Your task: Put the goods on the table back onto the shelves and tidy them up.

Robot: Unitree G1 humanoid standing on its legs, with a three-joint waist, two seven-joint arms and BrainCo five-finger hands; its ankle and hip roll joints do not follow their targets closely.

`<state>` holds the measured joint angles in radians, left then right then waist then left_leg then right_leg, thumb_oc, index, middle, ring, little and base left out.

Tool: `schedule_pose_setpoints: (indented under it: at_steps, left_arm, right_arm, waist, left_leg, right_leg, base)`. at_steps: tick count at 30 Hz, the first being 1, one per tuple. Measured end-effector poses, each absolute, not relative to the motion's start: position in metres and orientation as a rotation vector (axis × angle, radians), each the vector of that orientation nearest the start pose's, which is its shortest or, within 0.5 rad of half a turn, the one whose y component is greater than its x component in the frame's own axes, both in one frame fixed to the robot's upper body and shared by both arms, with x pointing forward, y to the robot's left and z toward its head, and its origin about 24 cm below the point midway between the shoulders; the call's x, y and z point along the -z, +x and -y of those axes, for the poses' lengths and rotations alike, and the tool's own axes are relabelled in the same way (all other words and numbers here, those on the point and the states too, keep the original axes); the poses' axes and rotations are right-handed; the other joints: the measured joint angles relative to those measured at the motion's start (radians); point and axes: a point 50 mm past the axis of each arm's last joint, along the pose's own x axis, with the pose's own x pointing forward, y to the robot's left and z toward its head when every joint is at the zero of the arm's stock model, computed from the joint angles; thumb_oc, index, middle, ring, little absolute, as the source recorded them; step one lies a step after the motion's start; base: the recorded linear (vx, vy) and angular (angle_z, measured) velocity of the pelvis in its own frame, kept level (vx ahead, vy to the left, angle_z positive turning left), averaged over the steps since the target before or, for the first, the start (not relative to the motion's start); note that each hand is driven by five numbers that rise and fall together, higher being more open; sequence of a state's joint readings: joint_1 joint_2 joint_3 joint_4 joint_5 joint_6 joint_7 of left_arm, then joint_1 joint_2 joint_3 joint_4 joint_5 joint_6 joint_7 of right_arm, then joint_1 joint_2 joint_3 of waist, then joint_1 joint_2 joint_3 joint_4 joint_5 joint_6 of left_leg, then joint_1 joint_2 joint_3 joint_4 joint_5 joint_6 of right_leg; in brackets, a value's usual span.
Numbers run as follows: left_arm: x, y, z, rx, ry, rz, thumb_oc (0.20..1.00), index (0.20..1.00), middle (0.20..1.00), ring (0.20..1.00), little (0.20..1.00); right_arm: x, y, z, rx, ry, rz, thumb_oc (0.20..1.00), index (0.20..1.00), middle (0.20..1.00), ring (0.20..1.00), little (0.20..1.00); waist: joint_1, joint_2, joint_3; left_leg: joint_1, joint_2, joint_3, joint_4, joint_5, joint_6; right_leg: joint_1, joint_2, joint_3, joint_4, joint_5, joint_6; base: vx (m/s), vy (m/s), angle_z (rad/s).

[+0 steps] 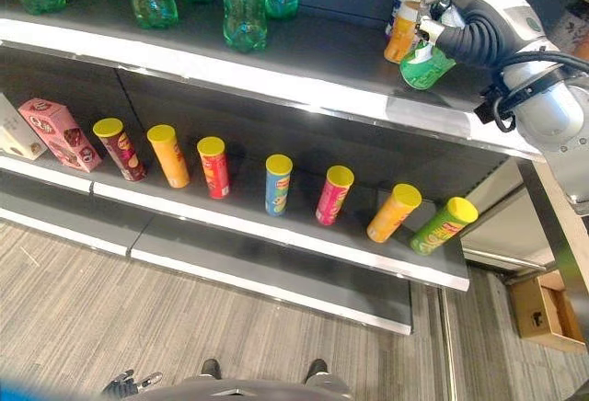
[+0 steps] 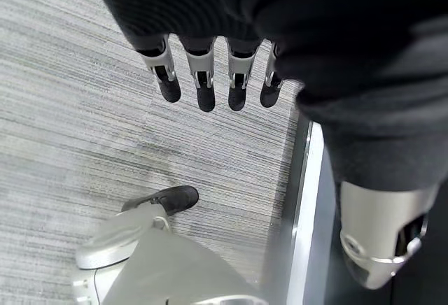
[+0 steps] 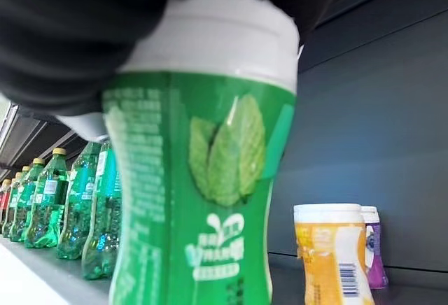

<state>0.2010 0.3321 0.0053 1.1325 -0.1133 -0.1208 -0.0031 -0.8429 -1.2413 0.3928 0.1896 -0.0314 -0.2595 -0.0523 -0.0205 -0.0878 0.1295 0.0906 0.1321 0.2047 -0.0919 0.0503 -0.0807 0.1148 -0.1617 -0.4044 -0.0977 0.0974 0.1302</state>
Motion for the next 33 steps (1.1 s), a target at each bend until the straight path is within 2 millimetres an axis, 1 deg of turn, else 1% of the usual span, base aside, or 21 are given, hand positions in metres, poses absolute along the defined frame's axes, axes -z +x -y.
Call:
schedule_pose_setpoints:
  at_steps: [1,4,8,12,19,24,26,33]
  left_arm:
    - [0.148,0.038,-0.284,-0.272,0.206,-1.179,1.000,1.000,1.000,1.000,1.000]
    - [0.148,0.037,-0.286,-0.274,0.209,-1.183,1.000,1.000,1.000,1.000,1.000]
    - [0.148,0.034,-0.286,-0.275,0.208,-1.194,1.000,1.000,1.000,1.000,1.000]
    - [0.148,0.035,-0.286,-0.274,0.208,-1.191,1.000,1.000,1.000,1.000,1.000]
    - [0.148,0.034,-0.286,-0.275,0.208,-1.195,1.000,1.000,1.000,1.000,1.000]
    - [0.148,0.033,-0.286,-0.276,0.208,-1.196,1.000,1.000,1.000,1.000,1.000]
    - [0.148,0.033,-0.287,-0.277,0.209,-1.198,1.000,1.000,1.000,1.000,1.000]
    - [0.148,0.030,-0.288,-0.280,0.211,-1.206,1.000,1.000,1.000,1.000,1.000]
  right_arm:
    - [-0.312,0.312,0.253,-0.019,-1.317,0.657,0.200,0.200,0.200,0.200,0.200]
    - [-0.305,0.318,0.255,-0.029,-1.318,0.611,0.200,0.200,0.200,0.200,0.200]
    - [-0.299,0.321,0.251,-0.056,-1.297,0.604,0.200,0.200,0.200,0.200,0.200]
    - [-0.289,0.330,0.252,-0.092,-1.322,0.534,0.200,0.200,0.200,0.200,0.200]
    - [-0.288,0.333,0.251,-0.099,-1.318,0.520,0.200,0.200,0.200,0.200,0.200]
    - [-0.285,0.334,0.249,-0.114,-1.327,0.510,0.200,0.200,0.200,0.200,0.200]
    - [-0.280,0.335,0.247,-0.132,-1.341,0.500,0.200,0.200,0.200,0.200,0.200]
    - [-0.282,0.339,0.243,-0.145,-1.374,0.495,0.200,0.200,0.200,0.200,0.200]
  waist:
    - [0.003,-0.003,-0.005]
    - [0.004,-0.006,-0.011]
    - [0.003,-0.005,-0.016]
    - [0.004,-0.009,-0.020]
    - [0.014,-0.012,-0.023]
    - [0.020,-0.021,-0.035]
    - [0.023,-0.029,-0.046]
    - [0.025,-0.032,-0.048]
  left_leg:
    - [0.000,0.001,-0.002,-0.004,0.000,0.000]
    - [0.000,0.002,-0.002,-0.004,-0.002,-0.001]
    - [0.000,0.002,-0.001,-0.004,-0.002,-0.003]
    - [0.001,0.002,-0.001,-0.004,-0.002,-0.003]
    - [0.000,0.003,-0.002,-0.004,-0.002,-0.003]
    - [-0.001,0.003,-0.001,-0.004,-0.004,-0.005]
    - [-0.003,0.004,-0.001,-0.004,-0.006,-0.008]
    - [-0.005,0.005,0.000,-0.004,-0.006,-0.008]
  right_leg:
    - [0.002,0.000,-0.002,0.000,-0.001,0.000]
    - [0.002,0.001,-0.002,0.000,-0.002,-0.001]
    - [0.002,0.001,-0.002,0.000,-0.003,-0.002]
    - [0.002,0.002,-0.003,0.000,-0.003,-0.002]
    - [0.002,0.002,-0.003,0.000,-0.003,-0.003]
    - [0.001,0.002,-0.003,0.000,-0.004,-0.004]
    - [-0.001,0.002,-0.003,0.000,-0.005,-0.003]
    - [-0.004,0.003,-0.003,0.000,-0.005,-0.004]
  base:
    - [0.00,0.000,0.00]
    - [0.01,-0.004,0.01]
    - [0.04,-0.001,0.00]
    - [0.02,-0.003,0.00]
    - [0.00,0.000,0.00]
    - [0.00,0.000,0.00]
    - [0.00,0.000,0.00]
    - [0.00,0.000,0.00]
